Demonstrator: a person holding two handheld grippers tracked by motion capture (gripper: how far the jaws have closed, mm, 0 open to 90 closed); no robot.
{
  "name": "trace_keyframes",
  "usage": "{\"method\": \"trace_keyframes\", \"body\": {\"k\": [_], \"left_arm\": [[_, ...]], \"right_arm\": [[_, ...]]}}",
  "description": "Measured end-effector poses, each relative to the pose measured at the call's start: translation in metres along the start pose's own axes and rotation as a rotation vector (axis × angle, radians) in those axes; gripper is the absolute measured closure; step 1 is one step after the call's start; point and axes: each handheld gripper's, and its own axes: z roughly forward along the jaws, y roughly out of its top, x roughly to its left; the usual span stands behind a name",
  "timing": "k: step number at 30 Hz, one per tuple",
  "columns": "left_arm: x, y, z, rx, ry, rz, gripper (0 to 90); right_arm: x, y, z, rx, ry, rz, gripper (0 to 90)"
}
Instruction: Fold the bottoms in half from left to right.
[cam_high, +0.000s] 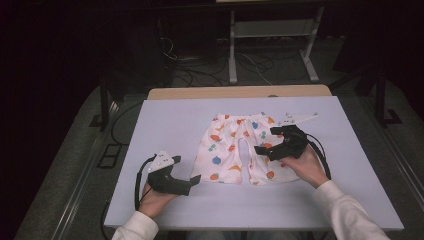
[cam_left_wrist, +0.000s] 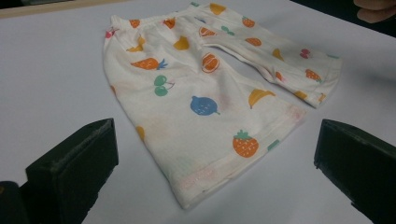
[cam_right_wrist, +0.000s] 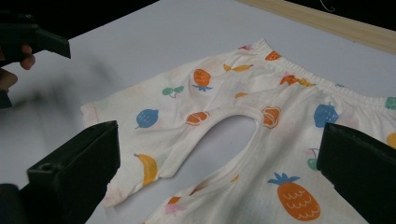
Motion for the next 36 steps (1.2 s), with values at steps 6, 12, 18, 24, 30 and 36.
{"method": "trace_keyframes", "body": {"k": [6,12,18,24,30,36], "left_arm": [[0.0,0.0,0.0,0.001,-0.002,0.002,0.0],[0.0,0.0,0.0,0.0,0.0,0.001,0.0],[0.0,0.0,0.0,0.0,-0.001,0.001,0.0],[0.0,0.0,0.0,-0.001,-0.001,0.0,0.0],[0.0,0.0,0.0,-0.002,-0.001,0.0,0.0],[0.0,0.0,0.0,0.0,0.001,0.003,0.0]], "right_arm": [[-0.002,0.005,0.005,0.004,-0.004,-0.005,0.0],[-0.003,0.009,0.011,0.007,-0.006,-0.007,0.0],[-0.005,0.015,0.016,0.013,-0.01,-0.007,0.0],[-0.007,0.023,0.023,0.012,-0.009,-0.012,0.0],[-0.007,0.03,0.028,0.018,-0.008,-0.019,0.0],[-0.008,0.04,0.036,0.027,-0.007,-0.027,0.0]]}}
